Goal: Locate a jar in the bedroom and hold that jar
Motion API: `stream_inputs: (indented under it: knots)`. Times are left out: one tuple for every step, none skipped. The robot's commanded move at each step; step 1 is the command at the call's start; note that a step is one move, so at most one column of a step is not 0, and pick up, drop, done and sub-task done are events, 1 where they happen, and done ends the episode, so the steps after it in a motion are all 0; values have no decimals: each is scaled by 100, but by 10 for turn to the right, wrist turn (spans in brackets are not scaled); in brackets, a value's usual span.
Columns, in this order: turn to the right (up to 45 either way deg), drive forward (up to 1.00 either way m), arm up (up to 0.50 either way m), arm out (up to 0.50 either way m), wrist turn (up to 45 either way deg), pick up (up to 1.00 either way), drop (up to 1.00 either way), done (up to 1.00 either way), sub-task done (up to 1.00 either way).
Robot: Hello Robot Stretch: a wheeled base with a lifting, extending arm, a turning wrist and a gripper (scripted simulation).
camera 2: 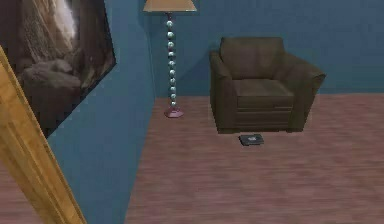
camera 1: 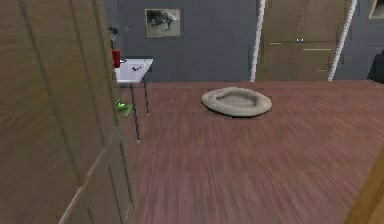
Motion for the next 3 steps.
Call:
stream_inputs:
  knots:
    - [0, 30, 0, 0, 0, 0, 0, 0, 0]
    - [0, 30, 0, 0, 0, 0, 0, 0, 0]
    - [450, 0, 0, 0, 0, 0, 0, 0, 0]
